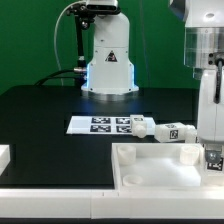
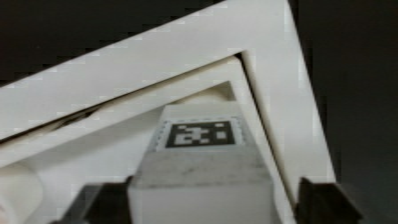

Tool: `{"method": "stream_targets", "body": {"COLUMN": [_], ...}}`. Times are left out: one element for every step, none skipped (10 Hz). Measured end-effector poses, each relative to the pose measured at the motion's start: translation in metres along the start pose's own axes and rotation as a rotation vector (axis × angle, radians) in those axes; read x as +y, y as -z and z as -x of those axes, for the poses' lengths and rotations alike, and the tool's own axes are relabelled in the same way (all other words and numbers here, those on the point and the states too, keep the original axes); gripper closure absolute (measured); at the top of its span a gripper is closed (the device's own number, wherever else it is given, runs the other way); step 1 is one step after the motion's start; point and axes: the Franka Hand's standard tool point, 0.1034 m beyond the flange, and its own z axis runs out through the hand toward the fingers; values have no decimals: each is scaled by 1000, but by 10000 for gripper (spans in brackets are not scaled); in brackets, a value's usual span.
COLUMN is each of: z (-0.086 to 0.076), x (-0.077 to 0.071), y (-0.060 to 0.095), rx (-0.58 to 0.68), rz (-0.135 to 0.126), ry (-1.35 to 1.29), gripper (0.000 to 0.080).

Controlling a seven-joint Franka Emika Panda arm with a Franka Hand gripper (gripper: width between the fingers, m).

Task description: Assemble square table

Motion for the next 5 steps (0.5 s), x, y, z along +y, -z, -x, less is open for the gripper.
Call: {"method": "stream_targets", "body": {"z": [3,2,-1,0,0], "x": [-2,-3,-6,-4,-3], "y": [17,32,40,36,35], "rx": [-18,-36,-49,-45,-43], "rz": [-16,-28,-36,-31,-30], "ry": [28,46,55,55,58], "gripper": [230,166,166,155,155]}}
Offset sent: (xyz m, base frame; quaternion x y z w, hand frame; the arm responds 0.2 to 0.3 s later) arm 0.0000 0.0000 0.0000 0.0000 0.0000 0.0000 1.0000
